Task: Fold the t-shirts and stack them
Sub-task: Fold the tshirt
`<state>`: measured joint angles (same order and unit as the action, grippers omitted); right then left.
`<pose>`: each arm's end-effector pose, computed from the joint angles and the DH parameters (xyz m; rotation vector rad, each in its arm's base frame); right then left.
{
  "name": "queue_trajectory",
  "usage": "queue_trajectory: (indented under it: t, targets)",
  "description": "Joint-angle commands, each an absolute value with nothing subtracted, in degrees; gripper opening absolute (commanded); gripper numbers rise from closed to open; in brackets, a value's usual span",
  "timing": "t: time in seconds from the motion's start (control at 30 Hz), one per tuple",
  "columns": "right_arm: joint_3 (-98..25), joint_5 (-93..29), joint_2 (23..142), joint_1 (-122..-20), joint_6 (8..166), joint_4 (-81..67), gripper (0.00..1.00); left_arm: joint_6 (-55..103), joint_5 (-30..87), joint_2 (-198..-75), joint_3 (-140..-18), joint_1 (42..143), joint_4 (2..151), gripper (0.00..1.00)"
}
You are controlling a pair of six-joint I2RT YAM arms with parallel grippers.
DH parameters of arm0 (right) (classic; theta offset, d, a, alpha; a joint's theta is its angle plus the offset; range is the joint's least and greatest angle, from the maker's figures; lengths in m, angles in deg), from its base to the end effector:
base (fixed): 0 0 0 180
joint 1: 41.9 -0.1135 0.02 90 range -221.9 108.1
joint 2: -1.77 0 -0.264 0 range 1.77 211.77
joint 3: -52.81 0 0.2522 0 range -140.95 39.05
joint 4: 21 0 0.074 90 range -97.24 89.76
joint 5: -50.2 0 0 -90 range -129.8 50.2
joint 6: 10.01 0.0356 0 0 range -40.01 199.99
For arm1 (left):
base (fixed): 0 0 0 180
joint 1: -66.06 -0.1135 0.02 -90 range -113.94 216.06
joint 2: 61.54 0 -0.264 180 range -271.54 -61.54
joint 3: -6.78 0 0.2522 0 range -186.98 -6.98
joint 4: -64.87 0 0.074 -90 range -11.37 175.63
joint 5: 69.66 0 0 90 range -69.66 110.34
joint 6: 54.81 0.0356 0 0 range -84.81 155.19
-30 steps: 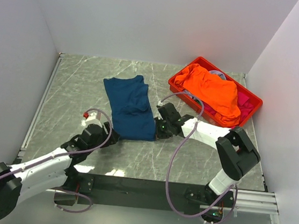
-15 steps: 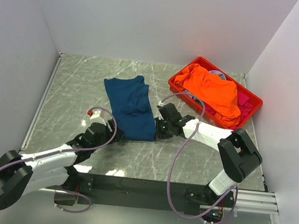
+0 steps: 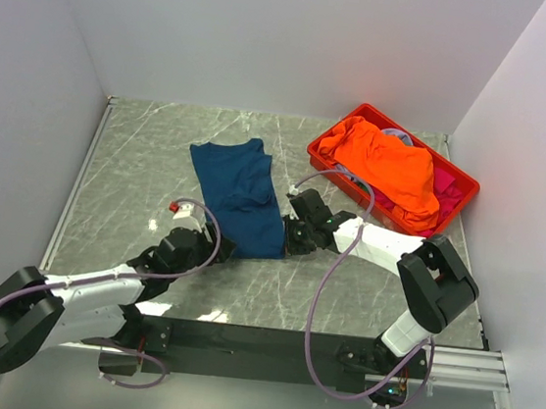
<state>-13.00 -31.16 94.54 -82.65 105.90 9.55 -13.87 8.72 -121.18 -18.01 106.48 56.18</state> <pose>0.2361 0.2105 0.1707 -0.4055 2.6556 0.5995 0.1503 -0.1185 0.1492 -0.2913 2.0869 -0.7701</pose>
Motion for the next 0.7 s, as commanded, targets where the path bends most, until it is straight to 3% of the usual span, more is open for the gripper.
queue_trajectory:
  t: [0.0, 0.43, 0.67]
  targets:
    - [-13.0, -31.0, 92.8, -83.1, 105.4, 9.5, 0.0, -14.7, 12.7, -118.8, -16.8, 107.8, 54.5, 0.68]
    - [-15.2, -32.3, 93.1, -83.0, 104.8, 11.5, 0.0, -20.4, 20.5, -109.0, -16.1, 108.7, 68.7, 0.69]
    - [-14.2, -33.7, 89.7, -83.1, 104.5, 13.2, 0.0, -23.7, 15.5, -104.0, -22.0, 108.7, 89.0, 0.7]
